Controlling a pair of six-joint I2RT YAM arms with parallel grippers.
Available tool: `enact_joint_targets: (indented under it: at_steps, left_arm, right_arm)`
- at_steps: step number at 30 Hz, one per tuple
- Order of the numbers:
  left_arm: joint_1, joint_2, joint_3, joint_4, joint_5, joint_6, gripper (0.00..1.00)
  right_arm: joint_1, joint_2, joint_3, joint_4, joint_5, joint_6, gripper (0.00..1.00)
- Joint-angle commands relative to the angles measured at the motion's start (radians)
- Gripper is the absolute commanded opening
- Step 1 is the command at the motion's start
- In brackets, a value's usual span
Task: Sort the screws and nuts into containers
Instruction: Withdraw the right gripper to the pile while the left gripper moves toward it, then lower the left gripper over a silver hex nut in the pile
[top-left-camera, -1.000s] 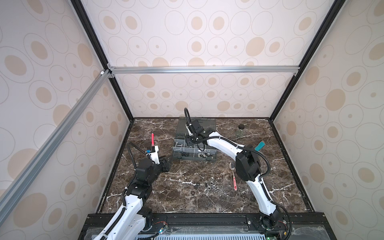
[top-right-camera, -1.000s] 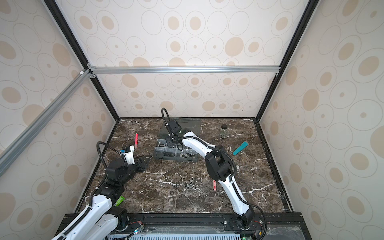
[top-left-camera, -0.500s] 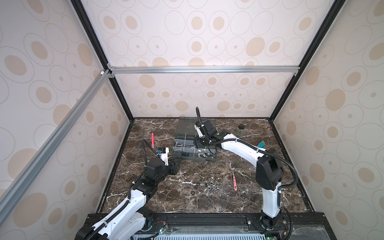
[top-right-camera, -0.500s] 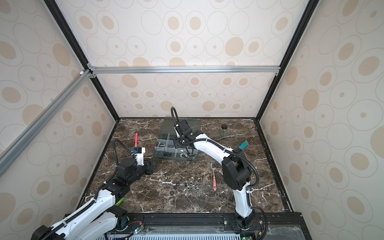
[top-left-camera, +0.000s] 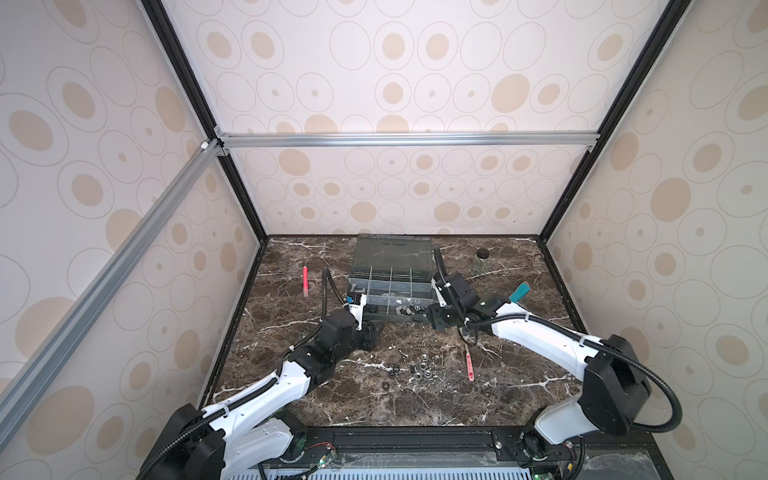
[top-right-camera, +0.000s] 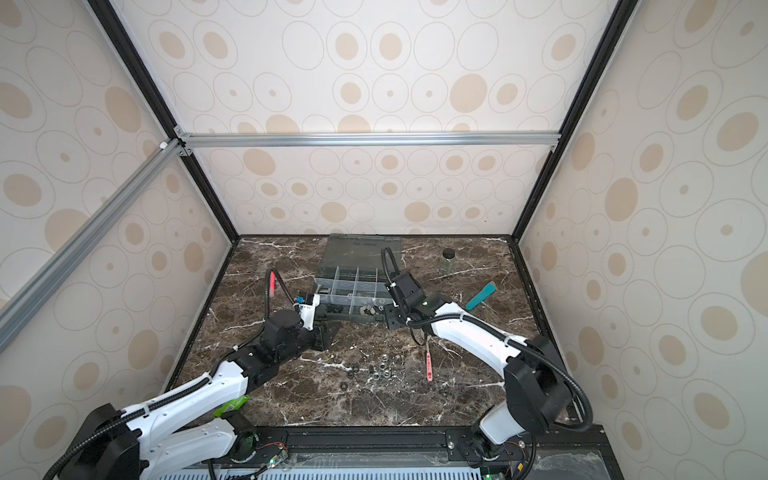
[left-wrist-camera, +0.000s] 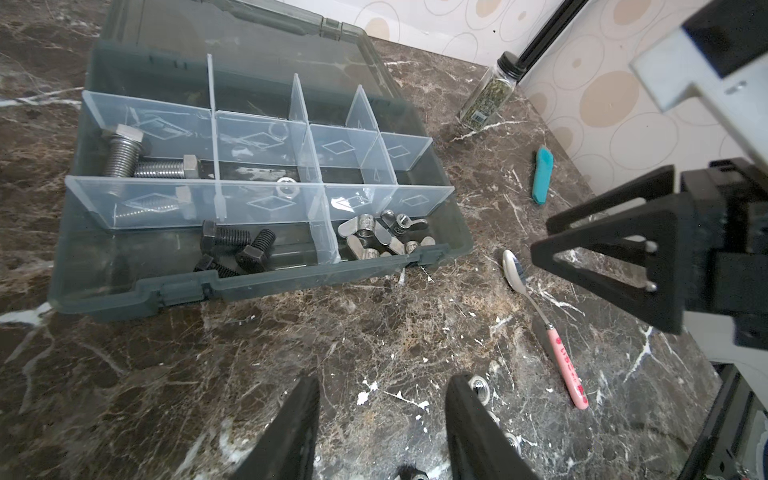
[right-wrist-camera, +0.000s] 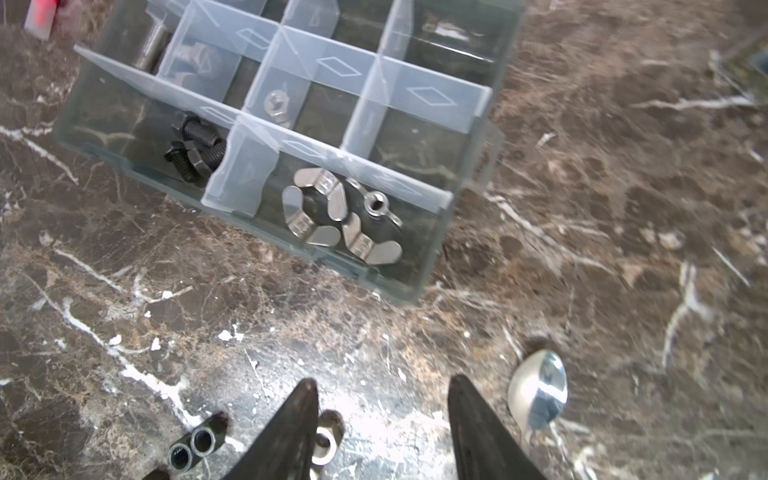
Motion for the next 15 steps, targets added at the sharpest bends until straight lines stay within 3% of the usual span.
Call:
enact_joint_targets:
  at_steps: [1,15]
  left_arm:
    - [-0.038,0.027,0.068,-0.026,-0.042,0.049,0.49]
    - [-0.192,0.216,0.188,-0.080,-0.073,0.122,0.49]
  right_arm:
    - [-0.005,-0.065,-0.072,0.009,0.053,0.073,0.54]
    - [-0.025,-0.298,-0.239,-0.027,0.178,0.166,0.57]
